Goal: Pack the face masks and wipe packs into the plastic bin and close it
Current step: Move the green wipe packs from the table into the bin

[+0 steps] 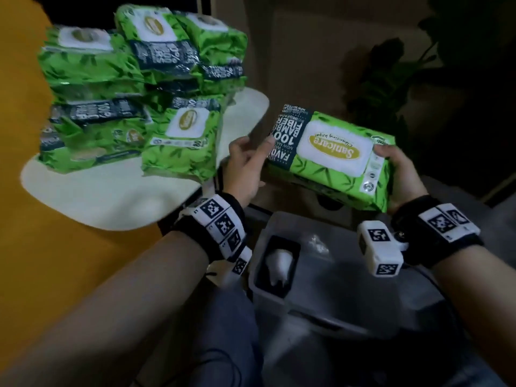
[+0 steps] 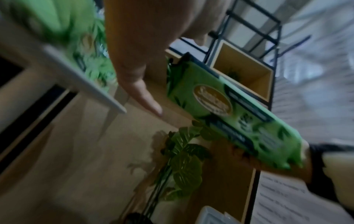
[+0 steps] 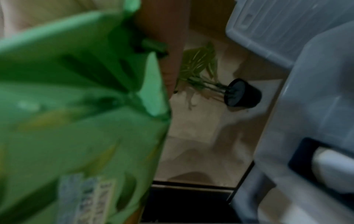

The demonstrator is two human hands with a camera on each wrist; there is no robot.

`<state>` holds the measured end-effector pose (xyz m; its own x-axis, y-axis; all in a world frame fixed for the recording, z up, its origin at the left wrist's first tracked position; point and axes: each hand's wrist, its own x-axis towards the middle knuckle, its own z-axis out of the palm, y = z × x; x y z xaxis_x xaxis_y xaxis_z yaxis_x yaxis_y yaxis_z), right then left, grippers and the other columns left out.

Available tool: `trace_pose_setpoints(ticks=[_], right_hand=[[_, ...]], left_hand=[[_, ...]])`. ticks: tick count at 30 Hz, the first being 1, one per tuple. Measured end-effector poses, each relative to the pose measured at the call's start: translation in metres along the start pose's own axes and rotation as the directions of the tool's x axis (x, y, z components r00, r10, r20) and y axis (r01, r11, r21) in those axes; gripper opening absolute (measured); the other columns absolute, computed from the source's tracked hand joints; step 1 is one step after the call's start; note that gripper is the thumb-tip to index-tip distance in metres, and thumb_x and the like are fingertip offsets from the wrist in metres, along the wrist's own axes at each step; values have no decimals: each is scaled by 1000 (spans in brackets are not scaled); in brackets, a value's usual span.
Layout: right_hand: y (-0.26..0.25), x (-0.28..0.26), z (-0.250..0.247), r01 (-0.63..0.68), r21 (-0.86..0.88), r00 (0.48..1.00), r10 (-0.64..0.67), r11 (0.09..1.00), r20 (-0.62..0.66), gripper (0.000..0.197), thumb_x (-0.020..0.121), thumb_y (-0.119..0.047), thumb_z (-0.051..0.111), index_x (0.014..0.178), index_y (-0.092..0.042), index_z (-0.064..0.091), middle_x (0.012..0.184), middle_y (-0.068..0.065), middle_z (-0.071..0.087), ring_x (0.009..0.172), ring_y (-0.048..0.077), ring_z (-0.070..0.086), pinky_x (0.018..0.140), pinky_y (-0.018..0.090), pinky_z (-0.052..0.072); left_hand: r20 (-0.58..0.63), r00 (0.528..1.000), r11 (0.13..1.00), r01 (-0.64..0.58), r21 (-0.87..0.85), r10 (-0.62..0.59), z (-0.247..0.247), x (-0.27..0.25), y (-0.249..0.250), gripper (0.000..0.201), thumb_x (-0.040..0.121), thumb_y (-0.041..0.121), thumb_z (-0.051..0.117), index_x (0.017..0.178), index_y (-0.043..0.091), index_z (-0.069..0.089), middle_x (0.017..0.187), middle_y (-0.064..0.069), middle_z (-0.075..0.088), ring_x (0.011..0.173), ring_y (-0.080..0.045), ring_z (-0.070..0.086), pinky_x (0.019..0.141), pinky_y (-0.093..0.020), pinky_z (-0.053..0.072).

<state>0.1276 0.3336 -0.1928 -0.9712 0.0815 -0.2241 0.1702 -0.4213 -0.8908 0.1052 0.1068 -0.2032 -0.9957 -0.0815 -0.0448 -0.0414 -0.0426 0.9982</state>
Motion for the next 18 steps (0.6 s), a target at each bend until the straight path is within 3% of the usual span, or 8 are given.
trace_pose_setpoints(ticks=[2,3,6,8,10,13,15,18], right_hand=[[14,8,-25,-47,-56,998,44,997,-54,30,87,-28,47,97,-14,71,81,7,76,71,23,73,59,37,59],[22,13,-39,-55,-84,995,48,995,-84,32,79,-30,60,104,-12,68,82,8,76,71,23,73,58,37,59],[56,33,-90,-103,-195,990,82,975,-116,87,24,-38,92,102,-8,66,81,4,76,70,17,73,59,30,59],[81,42,-123,-184,-285,983,170,941,-74,92,13,-45,91,94,-10,68,82,0,76,68,13,73,58,23,58],[107,48,-152,-270,-361,962,264,892,-68,88,14,-47,91,90,-9,69,81,2,77,66,13,72,58,22,57],[153,60,-198,-412,-331,910,364,849,-200,87,12,-47,91,84,-1,71,75,12,75,65,22,71,59,27,56],[183,69,-225,-512,-282,845,417,811,-334,77,31,-39,91,91,5,70,88,21,72,76,31,69,69,35,56],[224,81,-255,-633,-337,736,406,697,-542,22,71,-18,78,71,1,66,82,23,65,67,28,61,65,34,52]], left_hand=[[83,992,995,99,-21,-97,20,13,-23,90,62,59,72,133,12,44,118,-1,63,111,-22,60,95,-45,51],[133,986,995,101,26,-104,31,19,-38,88,61,55,76,130,8,50,122,-9,64,111,-25,61,98,-43,49],[236,960,980,114,163,-151,60,31,-85,39,84,18,70,116,-3,62,96,-7,69,80,-9,67,81,-25,52],[288,938,966,133,223,-195,77,40,-120,31,86,10,66,112,-8,63,78,4,67,57,6,62,66,-15,51],[334,905,934,150,325,-262,93,51,-151,33,83,18,70,108,-3,66,73,9,70,64,2,64,70,-19,52],[326,851,829,203,521,-413,108,70,-193,39,87,25,63,119,3,63,89,-3,68,78,-6,65,81,-21,51],[264,818,738,261,623,-512,107,82,-223,41,95,17,53,132,-2,52,99,-8,65,86,-10,66,78,-21,51],[108,821,446,189,875,-561,98,96,-263,51,95,23,51,142,5,39,144,-17,43,131,-33,43,105,-34,36]])
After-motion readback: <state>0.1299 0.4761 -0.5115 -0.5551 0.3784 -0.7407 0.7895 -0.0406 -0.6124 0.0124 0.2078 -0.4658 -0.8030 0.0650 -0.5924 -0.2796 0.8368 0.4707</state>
